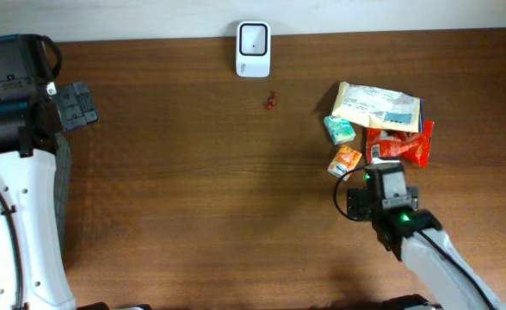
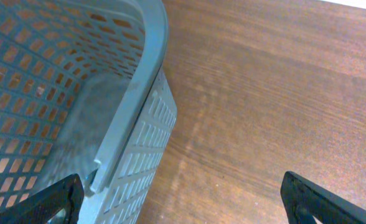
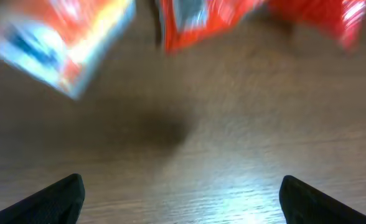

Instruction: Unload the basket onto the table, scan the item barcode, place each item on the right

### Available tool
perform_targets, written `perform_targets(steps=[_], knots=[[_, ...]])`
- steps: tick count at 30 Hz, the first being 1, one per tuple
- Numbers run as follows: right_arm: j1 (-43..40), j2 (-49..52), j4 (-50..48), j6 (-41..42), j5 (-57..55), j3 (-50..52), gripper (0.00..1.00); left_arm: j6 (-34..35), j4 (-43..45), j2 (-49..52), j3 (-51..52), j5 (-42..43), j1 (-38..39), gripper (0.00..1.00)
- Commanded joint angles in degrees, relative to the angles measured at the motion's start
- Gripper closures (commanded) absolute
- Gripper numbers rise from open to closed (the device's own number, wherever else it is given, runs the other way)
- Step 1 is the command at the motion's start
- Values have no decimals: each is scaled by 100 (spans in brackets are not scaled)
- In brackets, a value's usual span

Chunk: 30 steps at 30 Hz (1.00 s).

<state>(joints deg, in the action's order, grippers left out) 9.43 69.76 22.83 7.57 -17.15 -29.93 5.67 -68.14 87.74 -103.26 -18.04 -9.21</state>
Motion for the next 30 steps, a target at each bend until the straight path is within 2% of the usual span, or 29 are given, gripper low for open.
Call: perform_targets(steps=[1,4,7,12,14,19,25,30], knots=[[31,800,4,44,-114,26,1,74,-4,11,11,-20,-4,1],[15,1526,13,44,-31,37,1,74,-4,11,11,-20,-4,1],[-13,1311,28,44,-2,52,1,74,-7,11,11,-20,-4,1],[-11,-658,28,44,-2,192,1,74,-7,11,11,-20,-4,1],[-11,-1759,28,44,-2,199,1,72,-4,11,11,-20,-4,1],[-13,-3436,33,44,-4,199,1,74,-4,11,11,-20,-4,1],[-11,-4555,31,44,-4,260,1,74,-4,11,11,-20,-4,1],[-11,-5396,24,44,-4,1093,1,74,-4,11,11,-20,-4,1]])
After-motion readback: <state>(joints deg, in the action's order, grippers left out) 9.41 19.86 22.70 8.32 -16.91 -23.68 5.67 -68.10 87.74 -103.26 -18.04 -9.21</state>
